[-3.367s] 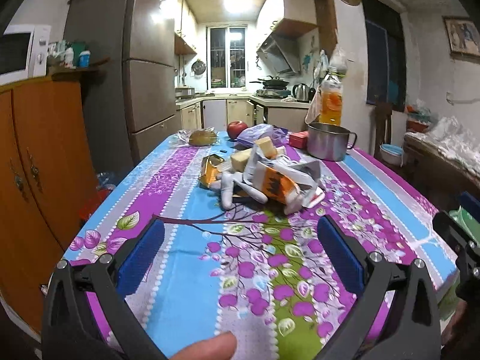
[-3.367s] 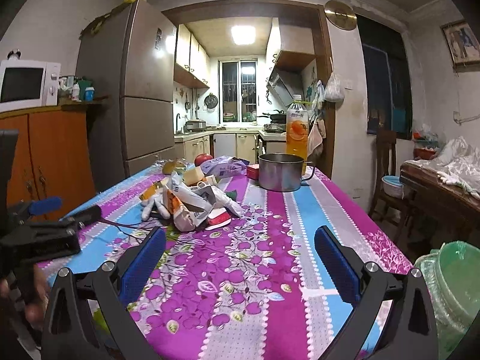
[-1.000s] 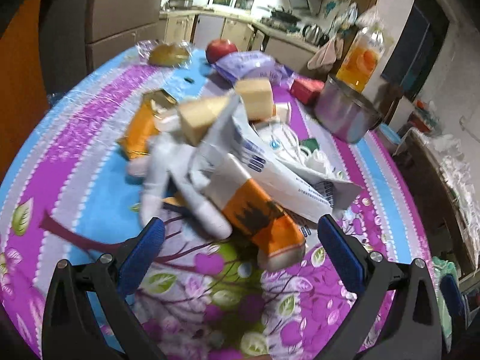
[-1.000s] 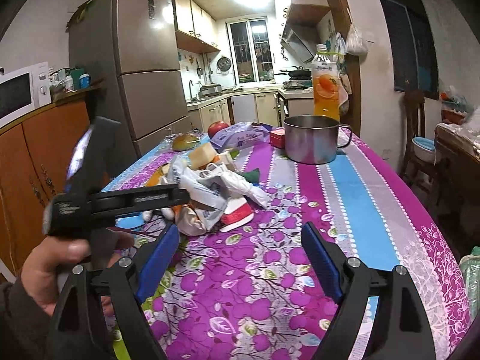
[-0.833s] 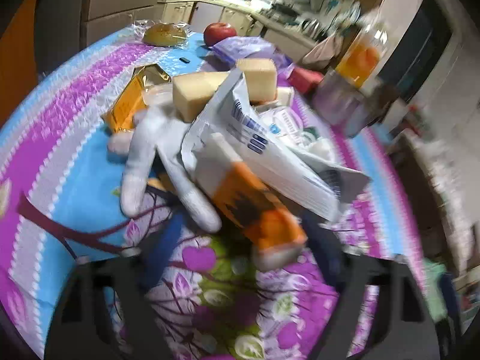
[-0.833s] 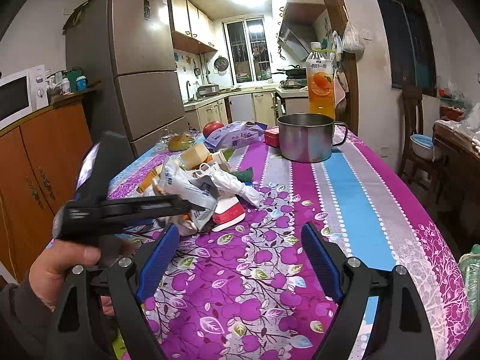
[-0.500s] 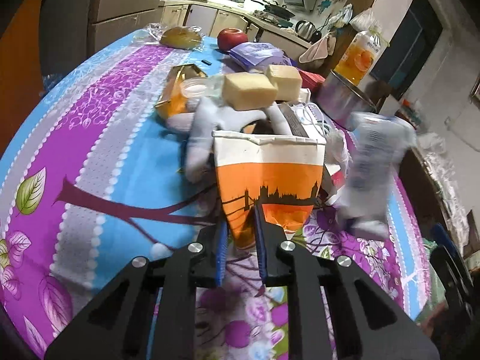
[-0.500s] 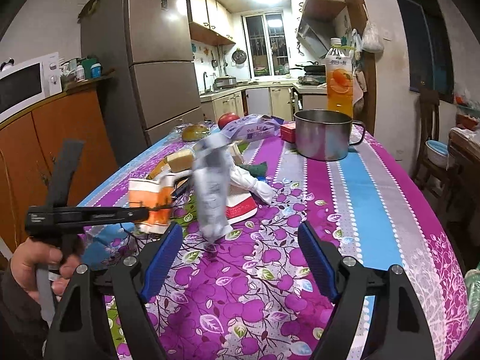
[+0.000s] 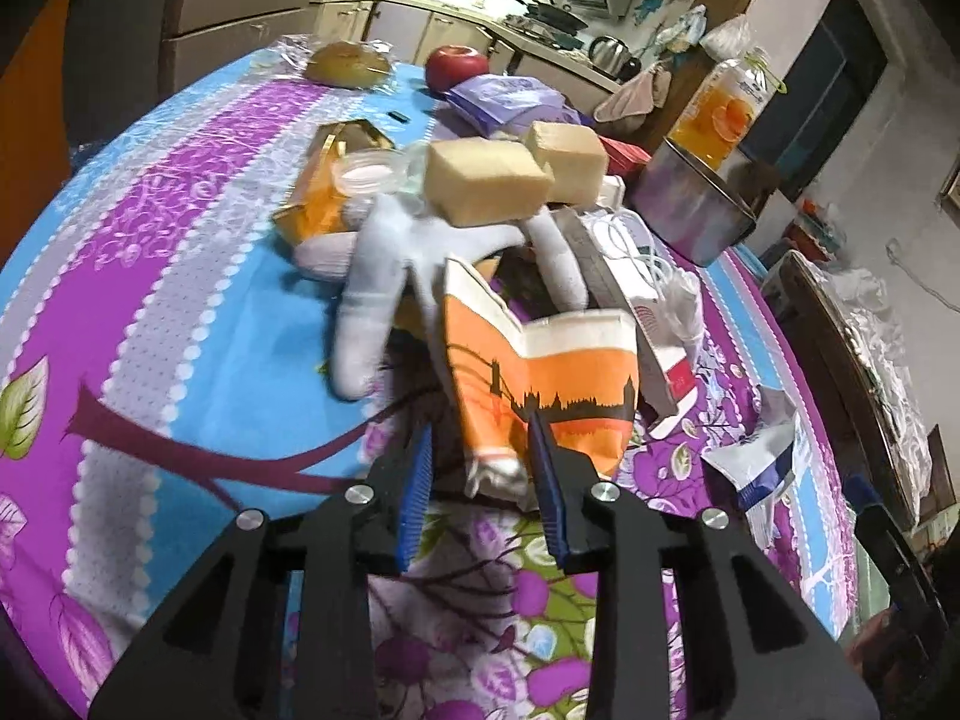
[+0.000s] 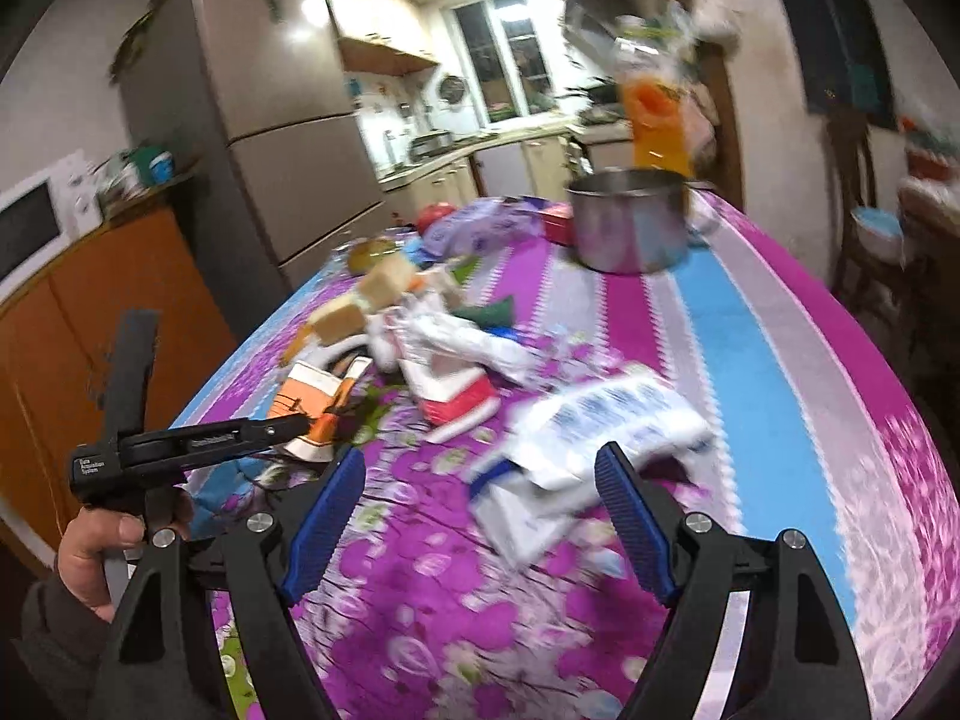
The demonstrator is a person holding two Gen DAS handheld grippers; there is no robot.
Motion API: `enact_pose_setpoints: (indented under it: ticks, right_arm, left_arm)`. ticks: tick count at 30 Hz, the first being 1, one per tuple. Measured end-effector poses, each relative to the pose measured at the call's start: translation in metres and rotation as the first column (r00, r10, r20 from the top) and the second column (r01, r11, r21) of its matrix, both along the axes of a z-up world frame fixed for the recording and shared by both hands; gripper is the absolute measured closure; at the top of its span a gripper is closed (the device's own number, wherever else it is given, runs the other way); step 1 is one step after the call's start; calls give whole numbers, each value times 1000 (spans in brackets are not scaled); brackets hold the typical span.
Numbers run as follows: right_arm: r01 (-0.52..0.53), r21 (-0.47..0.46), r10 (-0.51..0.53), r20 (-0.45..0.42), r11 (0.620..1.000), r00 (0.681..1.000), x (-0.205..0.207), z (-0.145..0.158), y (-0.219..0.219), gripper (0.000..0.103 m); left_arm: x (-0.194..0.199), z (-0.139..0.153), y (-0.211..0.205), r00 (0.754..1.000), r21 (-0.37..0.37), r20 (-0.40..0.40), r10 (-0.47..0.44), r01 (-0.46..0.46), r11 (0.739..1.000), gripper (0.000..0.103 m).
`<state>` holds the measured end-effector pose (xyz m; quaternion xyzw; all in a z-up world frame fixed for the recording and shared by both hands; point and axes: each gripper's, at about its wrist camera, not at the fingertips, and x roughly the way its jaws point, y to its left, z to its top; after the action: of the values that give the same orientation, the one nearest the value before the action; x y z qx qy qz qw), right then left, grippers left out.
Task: Collect trash
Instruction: 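Grasp the orange-and-white wrapper with the left tool while the right tool grasps the white printed bag, then carry both items over the green bin and open both tools to drop them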
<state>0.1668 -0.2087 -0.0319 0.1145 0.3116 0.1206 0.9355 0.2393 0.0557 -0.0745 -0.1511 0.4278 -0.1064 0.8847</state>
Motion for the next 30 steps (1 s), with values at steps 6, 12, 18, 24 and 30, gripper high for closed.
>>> enact_pose_setpoints:
  ticks: [6,12,18,24,30]
  right_arm:
    - [88,209,-50,-180,974,982,28,-32,-41,23]
    - [162,360,-51,-299,919,953,62,-47,-32,23]
    - [224,349,-110,-319,910,941,80,-56,-31,27]
    - [191,309,-97,-296,931,950,91,-57,-27,60]
    - [135,212,-101,-162,968,982,71,-32,-18,76]
  left_arm:
    - [14,-2,-5,1000,-6,-14,-18,18,1000,73]
    - [19,-1,-16,999,31,-19,-42,42,999,57]
    - [22,4,-30,996,68,-20,-85,87,994,53]
    - [29,4,-43,996,116,-9,-93,94,989,60]
    - [15,11,-46,995,146,50,-87,78,986,86]
